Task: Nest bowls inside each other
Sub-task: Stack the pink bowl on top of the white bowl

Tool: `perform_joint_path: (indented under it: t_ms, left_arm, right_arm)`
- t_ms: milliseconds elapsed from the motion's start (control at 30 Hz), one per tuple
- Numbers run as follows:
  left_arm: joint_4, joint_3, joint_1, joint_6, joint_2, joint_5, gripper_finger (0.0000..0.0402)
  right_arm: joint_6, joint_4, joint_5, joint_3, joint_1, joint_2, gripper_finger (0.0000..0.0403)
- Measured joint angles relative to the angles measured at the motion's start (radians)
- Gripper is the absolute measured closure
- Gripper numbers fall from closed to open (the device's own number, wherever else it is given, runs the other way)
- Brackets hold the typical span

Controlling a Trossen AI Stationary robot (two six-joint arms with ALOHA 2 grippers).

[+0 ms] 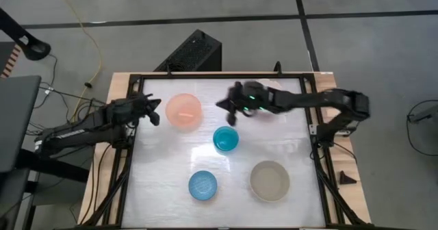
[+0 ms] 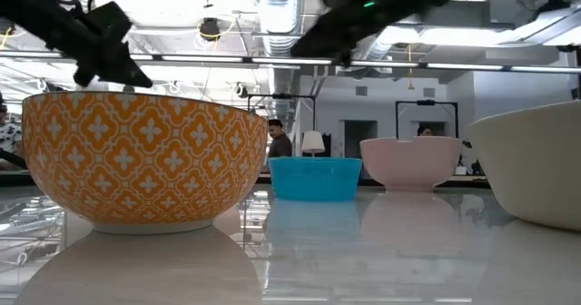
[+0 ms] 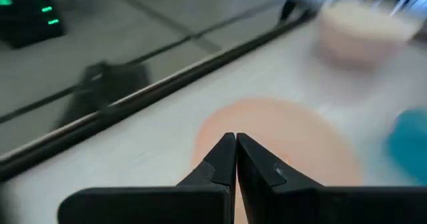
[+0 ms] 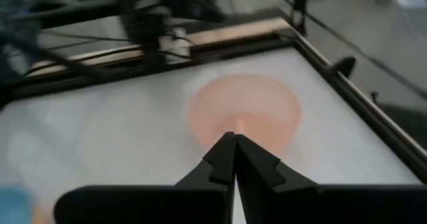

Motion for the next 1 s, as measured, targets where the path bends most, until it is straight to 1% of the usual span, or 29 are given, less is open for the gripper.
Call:
perform_joint_path:
  t_ms: [100, 233, 367, 433, 533, 633, 700, 800, 900, 1000]
  left_arm:
    - [-0.073, 0.071, 0.0, 0.034, 0.084, -0.06, 0.0401]
    - [-0.083, 0.113, 0.0, 0.049, 0.167, -0.109, 0.0401]
    - [-0.087, 0.118, 0.0, 0.027, 0.223, -0.085, 0.0401]
    - [-0.089, 0.118, 0.0, 0.027, 0.244, -0.063, 0.0401]
    - [-0.089, 0.118, 0.0, 0.015, 0.268, -0.057, 0.0401]
    - [-0.088, 0.118, 0.0, -0.008, 0.283, -0.037, 0.0401]
    - [-0.089, 0.118, 0.0, -0.041, 0.285, -0.02, 0.0401]
    - [-0.092, 0.118, 0.0, -0.103, 0.285, -0.02, 0.0394]
    - [-0.093, 0.118, 0.0, -0.136, 0.285, -0.023, 0.0377]
    - [-0.099, 0.118, 0.0, -0.157, 0.285, -0.023, 0.0353]
  right_arm:
    - [0.061, -0.116, 0.001, 0.16, -0.033, 0.13, 0.0347]
    - [0.123, -0.289, 0.013, 0.358, -0.053, 0.294, 0.0318]
    - [0.214, -0.397, 0.013, 0.524, -0.058, 0.442, 0.0272]
    - [0.251, -0.435, 0.012, 0.598, -0.058, 0.499, 0.0244]
    - [0.274, -0.501, 0.013, 0.693, -0.058, 0.565, 0.0202]
    - [0.312, -0.555, 0.013, 0.763, -0.06, 0.624, 0.017]
    - [0.335, -0.582, 0.017, 0.791, -0.064, 0.652, 0.016]
    - [0.347, -0.59, 0.056, 0.805, -0.065, 0.682, 0.0159]
    - [0.346, -0.594, 0.116, 0.807, -0.065, 0.702, 0.0164]
    - [0.347, -0.59, 0.121, 0.803, -0.063, 0.708, 0.017]
